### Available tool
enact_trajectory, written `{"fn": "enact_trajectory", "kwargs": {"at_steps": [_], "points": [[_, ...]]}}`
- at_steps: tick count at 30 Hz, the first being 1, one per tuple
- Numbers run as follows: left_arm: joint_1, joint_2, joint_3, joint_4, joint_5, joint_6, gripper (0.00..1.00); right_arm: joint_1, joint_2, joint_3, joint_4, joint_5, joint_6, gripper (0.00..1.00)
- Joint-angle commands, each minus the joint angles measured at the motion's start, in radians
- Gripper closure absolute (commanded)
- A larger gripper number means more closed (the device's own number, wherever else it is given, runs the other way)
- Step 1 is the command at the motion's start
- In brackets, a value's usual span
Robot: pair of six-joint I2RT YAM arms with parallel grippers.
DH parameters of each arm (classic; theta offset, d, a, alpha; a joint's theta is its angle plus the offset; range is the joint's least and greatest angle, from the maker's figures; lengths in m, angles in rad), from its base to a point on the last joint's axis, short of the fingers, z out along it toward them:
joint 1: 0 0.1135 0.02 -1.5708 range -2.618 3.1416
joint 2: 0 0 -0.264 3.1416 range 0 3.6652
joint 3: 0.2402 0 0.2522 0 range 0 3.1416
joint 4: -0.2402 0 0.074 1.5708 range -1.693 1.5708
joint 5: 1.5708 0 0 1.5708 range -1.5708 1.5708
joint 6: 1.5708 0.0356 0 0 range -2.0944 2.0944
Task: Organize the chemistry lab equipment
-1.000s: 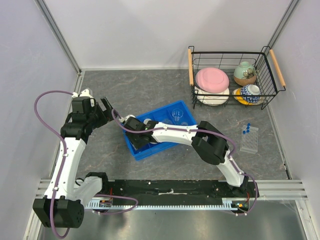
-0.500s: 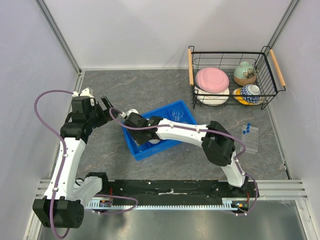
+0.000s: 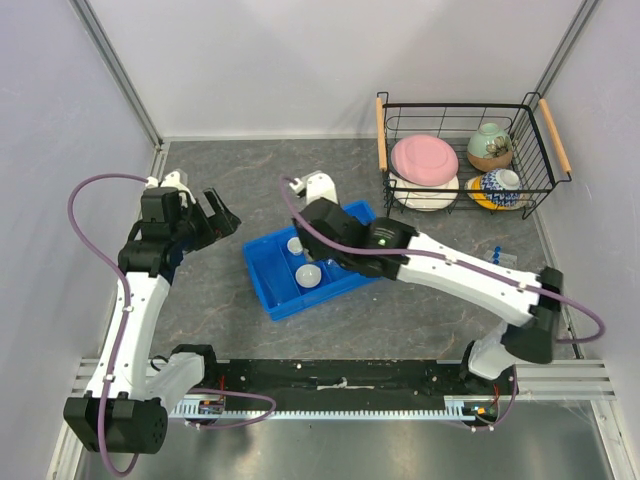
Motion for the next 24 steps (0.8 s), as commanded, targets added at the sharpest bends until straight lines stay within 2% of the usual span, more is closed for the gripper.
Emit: {"fn": "enact_trajectory", "kwargs": {"at_steps": [1,4,6,7,16,20,24], "points": [[-0.002,-0.01,0.026,0.0,0.077,0.064,0.0,0.002,-0.135,-0.126,-0.079,0.159,0.063,0.43],[-0.002,-0.029,-0.004,0.026,0.115,0.077,0.0,-0.001,-0.262,-0.236,-0.097,0.267,0.107,0.4],[-0.002,-0.047,-0.023,0.046,0.101,0.087,0.0,-0.001,-0.364,-0.305,-0.122,0.32,0.156,0.2],[-0.002,-0.052,-0.027,0.051,0.085,0.089,0.0,-0.003,-0.431,-0.323,-0.134,0.341,0.192,0.02],[-0.002,-0.053,-0.049,0.103,0.132,0.095,0.0,-0.004,-0.709,-0.402,-0.367,0.544,0.356,0.02],[-0.002,-0.086,-0.067,0.114,0.137,0.095,0.0,-0.003,-0.746,-0.416,-0.442,0.625,0.4,0.02],[-0.002,-0.099,-0.084,0.128,0.132,0.101,0.0,-0.006,-0.712,-0.405,-0.491,0.732,0.436,0.02]]}}
